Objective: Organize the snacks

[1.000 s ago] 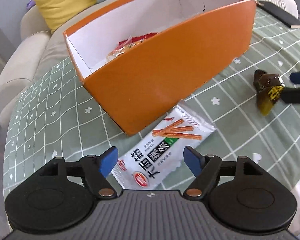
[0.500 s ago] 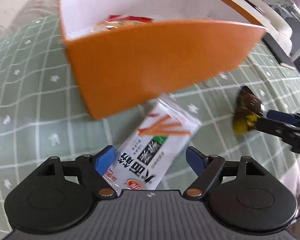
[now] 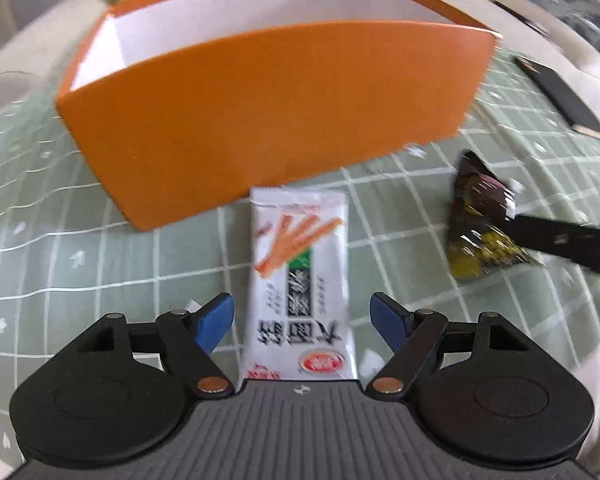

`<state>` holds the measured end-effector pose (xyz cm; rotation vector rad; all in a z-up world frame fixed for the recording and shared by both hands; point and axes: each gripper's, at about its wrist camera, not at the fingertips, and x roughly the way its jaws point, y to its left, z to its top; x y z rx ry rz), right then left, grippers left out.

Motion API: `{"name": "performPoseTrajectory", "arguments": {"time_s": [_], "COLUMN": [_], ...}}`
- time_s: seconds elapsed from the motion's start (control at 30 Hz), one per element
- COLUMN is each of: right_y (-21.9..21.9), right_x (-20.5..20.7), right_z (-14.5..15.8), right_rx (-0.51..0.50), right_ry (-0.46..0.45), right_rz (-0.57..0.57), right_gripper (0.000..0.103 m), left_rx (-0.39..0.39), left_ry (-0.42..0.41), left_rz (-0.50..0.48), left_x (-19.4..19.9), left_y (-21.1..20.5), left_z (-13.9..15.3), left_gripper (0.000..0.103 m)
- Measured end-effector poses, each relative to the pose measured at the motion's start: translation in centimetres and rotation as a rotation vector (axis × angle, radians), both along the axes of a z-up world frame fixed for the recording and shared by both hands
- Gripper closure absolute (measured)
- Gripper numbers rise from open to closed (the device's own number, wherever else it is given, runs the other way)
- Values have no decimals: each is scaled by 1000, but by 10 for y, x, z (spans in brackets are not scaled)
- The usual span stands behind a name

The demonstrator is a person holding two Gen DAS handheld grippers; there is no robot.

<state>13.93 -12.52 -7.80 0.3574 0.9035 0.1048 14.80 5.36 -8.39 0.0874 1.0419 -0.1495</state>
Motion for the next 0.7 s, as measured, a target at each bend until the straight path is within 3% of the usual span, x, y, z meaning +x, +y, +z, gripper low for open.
{"name": "performPoseTrajectory", "arguments": {"time_s": [0.13,0.23,0.37,0.53,0.7], "right_y": [5,14,16,28,31], "right_x": [14,28,41,44,43], "right_z": [5,-1,-13,-16,-20], "right_rx": [30,-31,-13,-72,-147], "right_ry": [-2,38,86,58,29], "right_rz": [-38,-45,-53,-8,34], "right_gripper": [25,25,25,25,42], "left_rx": [-50,0,3,-1,-9], "left_ry": [7,-12,-16,-15,-18], "left_rz": [63,63,81,114,111], "left_x": [6,8,11,13,12], "left_y": [-2,-8,-10,-13,-17], "left_z": [-6,-7,-8,-8,-8], "left_gripper": [11,10,7,5,15]}}
